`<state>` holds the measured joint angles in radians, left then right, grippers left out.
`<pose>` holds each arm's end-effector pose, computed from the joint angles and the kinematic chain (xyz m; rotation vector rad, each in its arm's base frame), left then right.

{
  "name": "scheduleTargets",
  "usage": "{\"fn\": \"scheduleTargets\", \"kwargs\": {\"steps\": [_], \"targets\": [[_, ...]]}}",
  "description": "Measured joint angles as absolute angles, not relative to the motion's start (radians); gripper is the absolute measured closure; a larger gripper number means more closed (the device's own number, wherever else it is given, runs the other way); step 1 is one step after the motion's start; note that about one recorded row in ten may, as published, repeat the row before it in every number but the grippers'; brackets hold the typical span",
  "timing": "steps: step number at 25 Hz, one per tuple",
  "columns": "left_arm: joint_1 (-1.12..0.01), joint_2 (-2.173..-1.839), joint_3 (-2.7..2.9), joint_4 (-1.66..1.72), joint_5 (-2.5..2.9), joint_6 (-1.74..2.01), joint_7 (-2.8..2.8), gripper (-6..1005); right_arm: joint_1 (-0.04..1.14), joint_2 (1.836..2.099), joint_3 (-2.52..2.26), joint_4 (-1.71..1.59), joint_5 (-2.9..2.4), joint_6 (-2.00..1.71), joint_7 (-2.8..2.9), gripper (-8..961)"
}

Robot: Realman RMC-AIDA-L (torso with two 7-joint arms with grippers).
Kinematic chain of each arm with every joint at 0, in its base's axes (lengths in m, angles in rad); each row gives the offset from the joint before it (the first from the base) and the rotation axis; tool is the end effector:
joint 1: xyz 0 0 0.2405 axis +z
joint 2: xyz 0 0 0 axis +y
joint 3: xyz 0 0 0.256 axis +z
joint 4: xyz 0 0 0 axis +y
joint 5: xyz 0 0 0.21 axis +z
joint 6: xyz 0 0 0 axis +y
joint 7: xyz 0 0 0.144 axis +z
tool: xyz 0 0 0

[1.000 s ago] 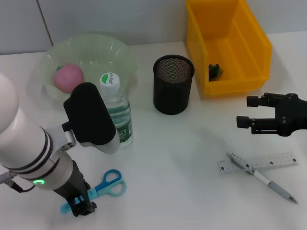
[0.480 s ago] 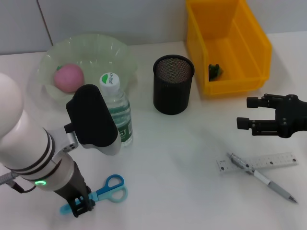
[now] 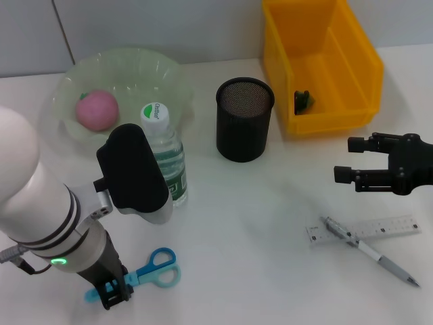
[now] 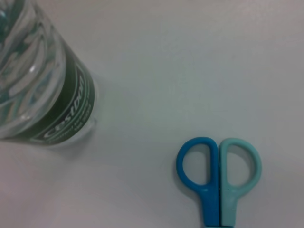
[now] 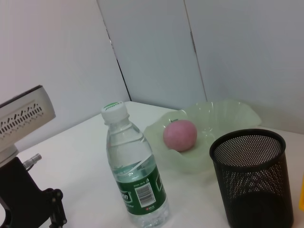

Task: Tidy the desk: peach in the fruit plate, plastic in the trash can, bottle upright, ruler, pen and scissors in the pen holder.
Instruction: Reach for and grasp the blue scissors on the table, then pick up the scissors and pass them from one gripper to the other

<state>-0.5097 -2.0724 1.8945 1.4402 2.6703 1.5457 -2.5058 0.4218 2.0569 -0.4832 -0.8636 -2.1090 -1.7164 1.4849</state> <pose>-0.1824 0.2900 -0.0659 -2.7819 -0.3743 0.9564 0.2999 0.3023 0.0627 -2.5961 0.7352 0.6422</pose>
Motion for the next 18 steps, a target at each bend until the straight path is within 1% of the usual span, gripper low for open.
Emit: {"fn": "scheduleTargets", "kwargs": {"steps": [13, 18], "targets": [[-0.518, -2.072, 1.879, 1.440, 2.660, 1.552, -2.492, 767, 0.422, 2.058, -0.483, -0.864, -2.096, -1.717, 1.485, 258], [-0.491, -2.072, 1.852, 1.545, 2.637, 1.561, -2.497, 768, 0.409, 2.056, -0.483, -0.864, -2.006, -1.723, 1.485, 259]]}}
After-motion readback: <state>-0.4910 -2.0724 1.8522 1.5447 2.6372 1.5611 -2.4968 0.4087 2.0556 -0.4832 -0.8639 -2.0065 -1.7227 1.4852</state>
